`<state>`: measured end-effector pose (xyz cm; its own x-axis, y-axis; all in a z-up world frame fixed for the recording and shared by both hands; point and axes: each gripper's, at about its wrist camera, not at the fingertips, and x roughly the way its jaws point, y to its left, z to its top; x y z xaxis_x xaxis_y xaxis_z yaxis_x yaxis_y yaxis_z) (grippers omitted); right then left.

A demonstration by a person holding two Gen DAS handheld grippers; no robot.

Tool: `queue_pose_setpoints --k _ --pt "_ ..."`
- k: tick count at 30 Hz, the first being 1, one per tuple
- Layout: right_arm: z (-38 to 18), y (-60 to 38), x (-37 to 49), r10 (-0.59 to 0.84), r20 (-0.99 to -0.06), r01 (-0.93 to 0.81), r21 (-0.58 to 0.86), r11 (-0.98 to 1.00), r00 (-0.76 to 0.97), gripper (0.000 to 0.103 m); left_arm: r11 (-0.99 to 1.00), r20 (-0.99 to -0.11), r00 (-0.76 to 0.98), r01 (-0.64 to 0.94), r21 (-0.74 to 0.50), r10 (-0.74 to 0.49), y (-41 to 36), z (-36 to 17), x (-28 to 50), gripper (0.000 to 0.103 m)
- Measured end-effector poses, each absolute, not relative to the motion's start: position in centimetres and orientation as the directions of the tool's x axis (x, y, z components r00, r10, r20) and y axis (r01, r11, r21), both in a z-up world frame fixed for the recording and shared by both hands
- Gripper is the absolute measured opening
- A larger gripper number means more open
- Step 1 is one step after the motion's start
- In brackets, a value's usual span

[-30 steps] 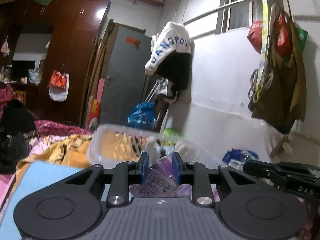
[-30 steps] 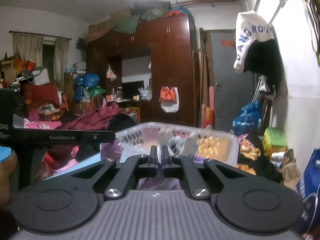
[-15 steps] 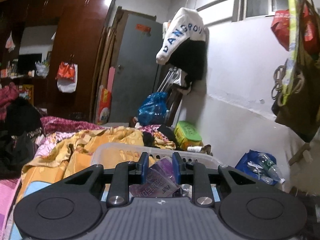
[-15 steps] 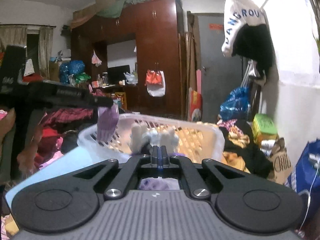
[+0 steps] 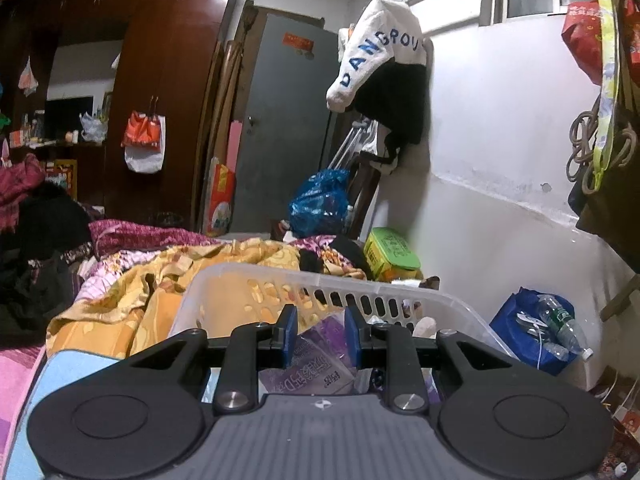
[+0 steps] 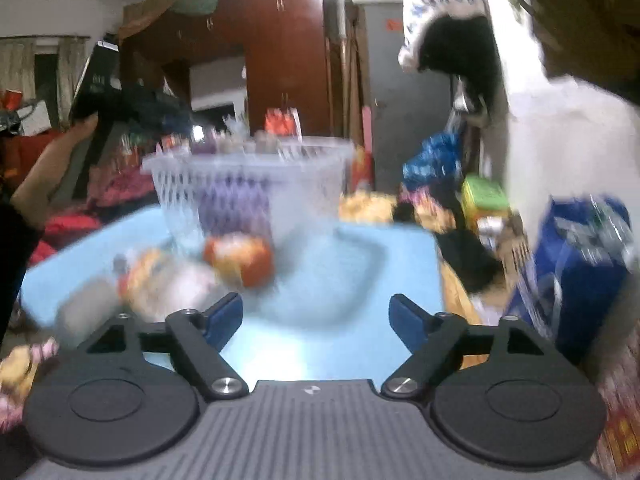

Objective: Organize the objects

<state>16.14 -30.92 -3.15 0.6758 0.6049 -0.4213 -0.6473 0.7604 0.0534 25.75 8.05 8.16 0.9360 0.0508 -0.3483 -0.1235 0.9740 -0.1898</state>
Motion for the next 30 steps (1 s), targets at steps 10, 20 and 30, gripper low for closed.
queue_pose_setpoints --k 10,20,30 --pt "-9.1 -30.2 11.8 0.537 -0.772 -0.872 -0.047 0.486 0.340 0.090 0.969 -0.333 0.942 -0.123 -0.214 0.046 8.7 8.0 24.8 0.029" --pt "-12.1 -28.8 12.0 0.432 -0.853 -0.885 -0.071 0.461 0.293 0.089 0.969 -0.324 0.946 -0.111 -0.222 0.034 8.7 7.7 24.5 0.029" --pt "-12.3 -31.2 11.9 0.418 -0.877 -0.902 -0.039 0.430 0.237 0.089 0.966 -0.324 0.945 -0.113 -0.232 0.033 9.0 7.3 24.4 0.029"
